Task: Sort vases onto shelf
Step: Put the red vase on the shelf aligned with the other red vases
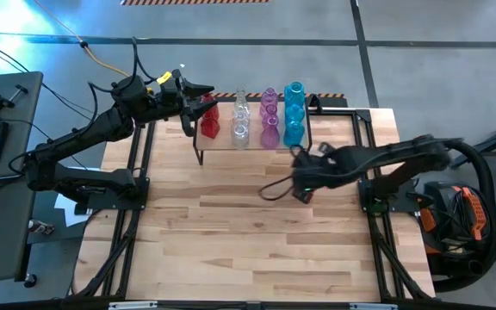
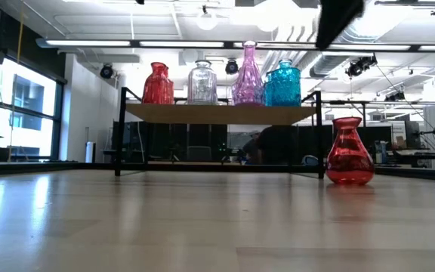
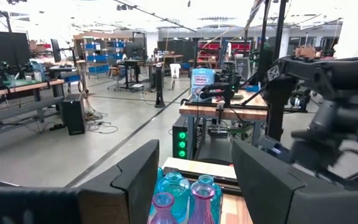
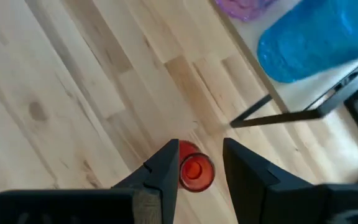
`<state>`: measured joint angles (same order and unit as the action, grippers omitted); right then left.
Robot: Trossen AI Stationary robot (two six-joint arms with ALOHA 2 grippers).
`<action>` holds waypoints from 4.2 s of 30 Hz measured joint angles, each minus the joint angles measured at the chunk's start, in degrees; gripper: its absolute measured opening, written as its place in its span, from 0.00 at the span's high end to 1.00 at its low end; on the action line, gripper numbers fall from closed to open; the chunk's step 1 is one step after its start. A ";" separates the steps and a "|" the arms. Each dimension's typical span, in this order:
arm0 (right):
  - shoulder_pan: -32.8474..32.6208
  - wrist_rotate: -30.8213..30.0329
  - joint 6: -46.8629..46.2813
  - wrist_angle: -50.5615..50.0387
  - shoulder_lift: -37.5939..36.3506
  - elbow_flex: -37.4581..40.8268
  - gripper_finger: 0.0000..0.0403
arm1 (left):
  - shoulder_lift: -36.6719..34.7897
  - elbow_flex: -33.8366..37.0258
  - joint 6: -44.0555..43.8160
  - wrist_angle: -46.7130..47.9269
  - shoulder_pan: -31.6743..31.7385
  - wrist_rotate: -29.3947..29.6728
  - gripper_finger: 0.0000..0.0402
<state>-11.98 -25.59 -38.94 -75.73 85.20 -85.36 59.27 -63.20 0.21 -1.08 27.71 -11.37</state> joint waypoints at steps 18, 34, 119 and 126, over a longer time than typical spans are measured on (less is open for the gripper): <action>5.98 3.29 -22.54 16.88 -35.73 35.53 0.74 | 0.00 0.00 0.00 0.00 -0.01 -0.01 0.52; 9.85 11.05 -27.02 31.48 -32.67 46.88 0.74 | 0.00 0.00 0.00 0.00 0.01 -0.01 0.52; 7.26 21.61 -23.58 43.14 -2.20 12.18 1.00 | 0.00 0.00 -1.34 -0.49 0.01 0.10 0.52; 6.94 23.21 -21.25 42.24 5.14 2.95 1.00 | 0.31 0.00 -1.95 1.01 0.01 -1.27 0.52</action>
<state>-5.04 -2.38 -60.19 -33.49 90.34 -82.41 59.57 -63.20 -1.74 -0.07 27.73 -12.64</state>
